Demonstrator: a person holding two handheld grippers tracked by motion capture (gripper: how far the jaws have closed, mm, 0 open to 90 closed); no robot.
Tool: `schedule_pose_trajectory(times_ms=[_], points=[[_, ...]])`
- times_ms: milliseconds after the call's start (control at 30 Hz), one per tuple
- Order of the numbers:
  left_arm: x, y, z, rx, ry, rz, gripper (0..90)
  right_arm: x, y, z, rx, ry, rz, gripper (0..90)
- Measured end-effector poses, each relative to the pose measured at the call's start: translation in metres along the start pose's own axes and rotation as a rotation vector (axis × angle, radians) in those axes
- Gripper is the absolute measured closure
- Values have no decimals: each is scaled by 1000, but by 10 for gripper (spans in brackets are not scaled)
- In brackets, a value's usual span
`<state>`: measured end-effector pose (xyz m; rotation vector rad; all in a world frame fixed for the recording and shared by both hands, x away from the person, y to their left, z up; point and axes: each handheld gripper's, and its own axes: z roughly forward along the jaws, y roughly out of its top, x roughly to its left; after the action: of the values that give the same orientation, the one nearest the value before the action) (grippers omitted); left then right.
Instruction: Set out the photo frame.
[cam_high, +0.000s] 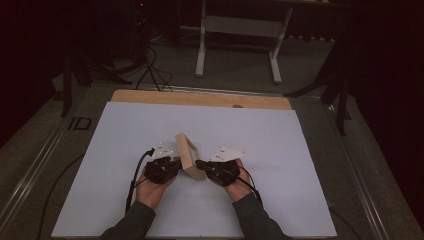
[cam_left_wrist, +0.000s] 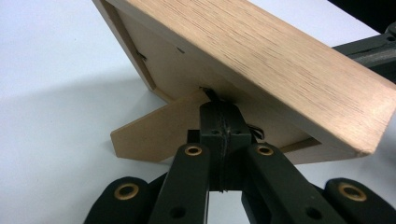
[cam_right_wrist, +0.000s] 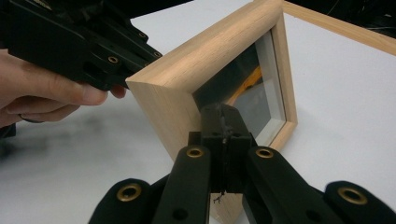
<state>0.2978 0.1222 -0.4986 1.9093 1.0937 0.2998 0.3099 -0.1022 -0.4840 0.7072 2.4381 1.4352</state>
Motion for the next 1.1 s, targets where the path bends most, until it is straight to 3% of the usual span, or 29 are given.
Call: schedule_pose_trajectory(times_ms=[967, 1100], points=[[3, -1, 2, -7, 9, 6, 892, 9, 1, 5, -5, 6, -16, 898], [5, -1, 2, -8, 10, 6, 859, 8, 1, 4, -7, 0, -11, 859]])
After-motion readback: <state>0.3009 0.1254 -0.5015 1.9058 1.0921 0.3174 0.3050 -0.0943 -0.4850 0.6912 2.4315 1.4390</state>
